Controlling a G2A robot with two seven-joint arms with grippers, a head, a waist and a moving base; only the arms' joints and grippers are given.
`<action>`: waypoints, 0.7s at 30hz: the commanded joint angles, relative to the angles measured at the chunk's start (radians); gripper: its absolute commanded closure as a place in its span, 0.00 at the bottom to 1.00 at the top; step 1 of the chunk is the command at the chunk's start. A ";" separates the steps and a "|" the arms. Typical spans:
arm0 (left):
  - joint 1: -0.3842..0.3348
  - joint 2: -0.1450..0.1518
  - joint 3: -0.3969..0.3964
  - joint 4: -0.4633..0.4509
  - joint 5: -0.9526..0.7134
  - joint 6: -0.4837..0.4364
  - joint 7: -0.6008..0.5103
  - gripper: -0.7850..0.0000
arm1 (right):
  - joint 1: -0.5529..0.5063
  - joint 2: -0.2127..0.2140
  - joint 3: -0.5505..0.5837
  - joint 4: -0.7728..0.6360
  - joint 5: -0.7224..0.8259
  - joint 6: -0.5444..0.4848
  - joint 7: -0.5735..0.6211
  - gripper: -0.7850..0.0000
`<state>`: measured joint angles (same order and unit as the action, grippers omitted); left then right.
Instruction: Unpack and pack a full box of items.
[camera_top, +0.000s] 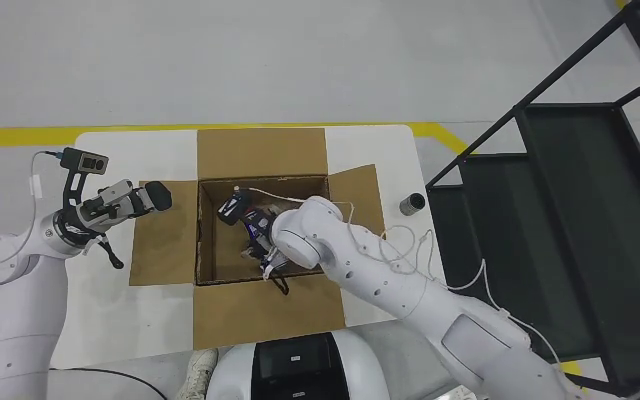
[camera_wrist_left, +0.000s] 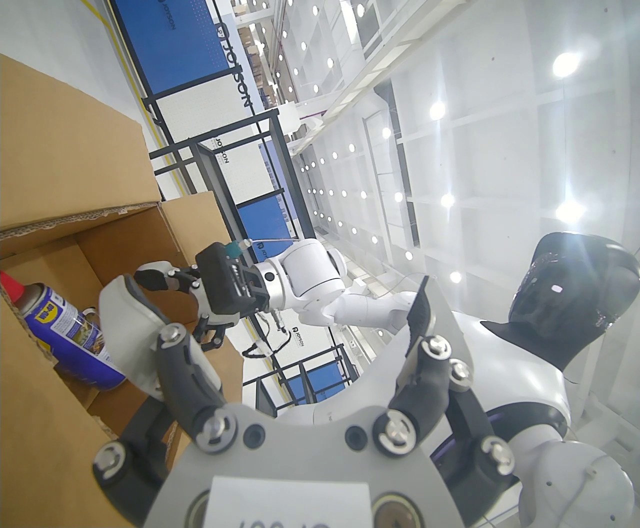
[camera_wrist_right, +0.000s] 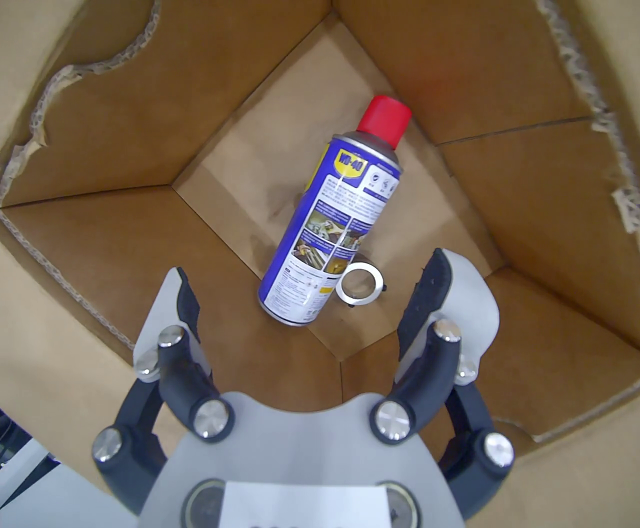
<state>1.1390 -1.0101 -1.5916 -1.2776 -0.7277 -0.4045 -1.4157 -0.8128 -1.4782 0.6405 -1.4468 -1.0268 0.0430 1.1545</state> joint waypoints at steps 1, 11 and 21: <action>0.000 0.000 0.000 0.000 0.000 0.000 0.000 0.00 | 0.008 -0.011 -0.010 0.038 0.024 0.008 -0.017 0.00; 0.000 0.000 0.000 0.000 0.000 0.000 0.000 0.00 | 0.025 -0.034 -0.028 0.100 0.049 0.059 -0.038 0.00; 0.000 0.000 0.000 0.000 0.000 0.000 0.000 0.00 | 0.008 -0.033 -0.017 0.113 0.061 0.041 -0.081 0.00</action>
<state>1.1390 -1.0101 -1.5916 -1.2776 -0.7277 -0.4045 -1.4157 -0.7978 -1.5119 0.6173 -1.3425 -0.9737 0.0947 1.0978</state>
